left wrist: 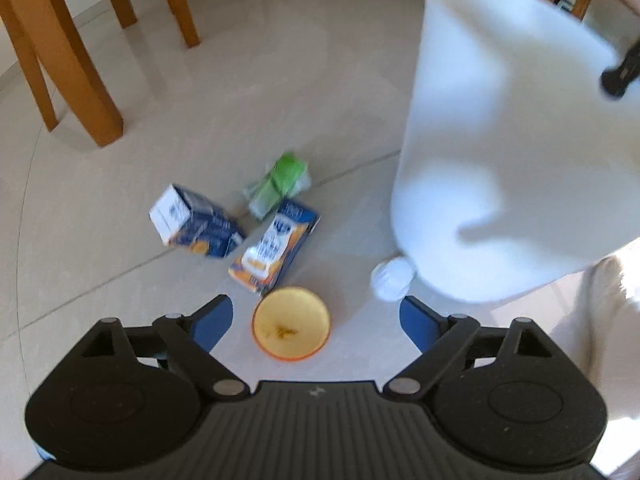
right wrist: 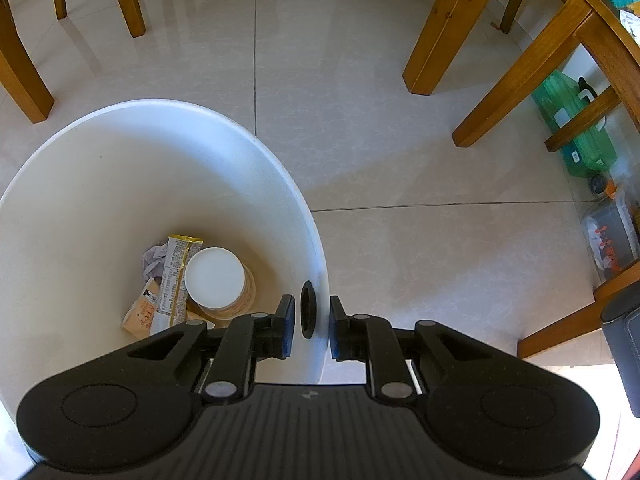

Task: Collect trash
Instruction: 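Return the left gripper to the pile and grasp the second orange peel half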

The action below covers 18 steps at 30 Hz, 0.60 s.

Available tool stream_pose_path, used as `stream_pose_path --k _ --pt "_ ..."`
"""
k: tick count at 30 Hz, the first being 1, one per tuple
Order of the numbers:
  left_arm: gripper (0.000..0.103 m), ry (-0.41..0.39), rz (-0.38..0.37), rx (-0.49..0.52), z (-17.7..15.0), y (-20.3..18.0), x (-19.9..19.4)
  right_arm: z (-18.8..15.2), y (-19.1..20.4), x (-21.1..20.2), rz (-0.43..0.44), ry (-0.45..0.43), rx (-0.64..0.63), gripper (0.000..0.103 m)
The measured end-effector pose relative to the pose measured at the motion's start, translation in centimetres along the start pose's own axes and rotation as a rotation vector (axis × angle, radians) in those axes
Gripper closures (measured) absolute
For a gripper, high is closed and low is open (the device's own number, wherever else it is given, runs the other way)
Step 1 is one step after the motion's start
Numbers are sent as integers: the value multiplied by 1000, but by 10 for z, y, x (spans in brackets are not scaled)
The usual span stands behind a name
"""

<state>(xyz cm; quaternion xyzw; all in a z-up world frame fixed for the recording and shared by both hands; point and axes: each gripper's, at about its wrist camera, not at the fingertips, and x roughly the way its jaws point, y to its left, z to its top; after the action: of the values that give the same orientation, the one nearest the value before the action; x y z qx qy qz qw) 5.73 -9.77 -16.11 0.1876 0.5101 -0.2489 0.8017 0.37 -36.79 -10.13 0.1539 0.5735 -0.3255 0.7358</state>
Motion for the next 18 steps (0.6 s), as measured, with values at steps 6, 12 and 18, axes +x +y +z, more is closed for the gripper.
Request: stream_pose_path --k 6,12,18 --pt "13 16 21 -32 -26 2 40 -2 1 -1 -5 -1 -7 82" --pt "13 40 70 -68 -44 2 78 -2 2 -1 -5 0 -4 82" --pt "13 31 107 -112 -44 8 103 -1 0 0 11 6 11 82"
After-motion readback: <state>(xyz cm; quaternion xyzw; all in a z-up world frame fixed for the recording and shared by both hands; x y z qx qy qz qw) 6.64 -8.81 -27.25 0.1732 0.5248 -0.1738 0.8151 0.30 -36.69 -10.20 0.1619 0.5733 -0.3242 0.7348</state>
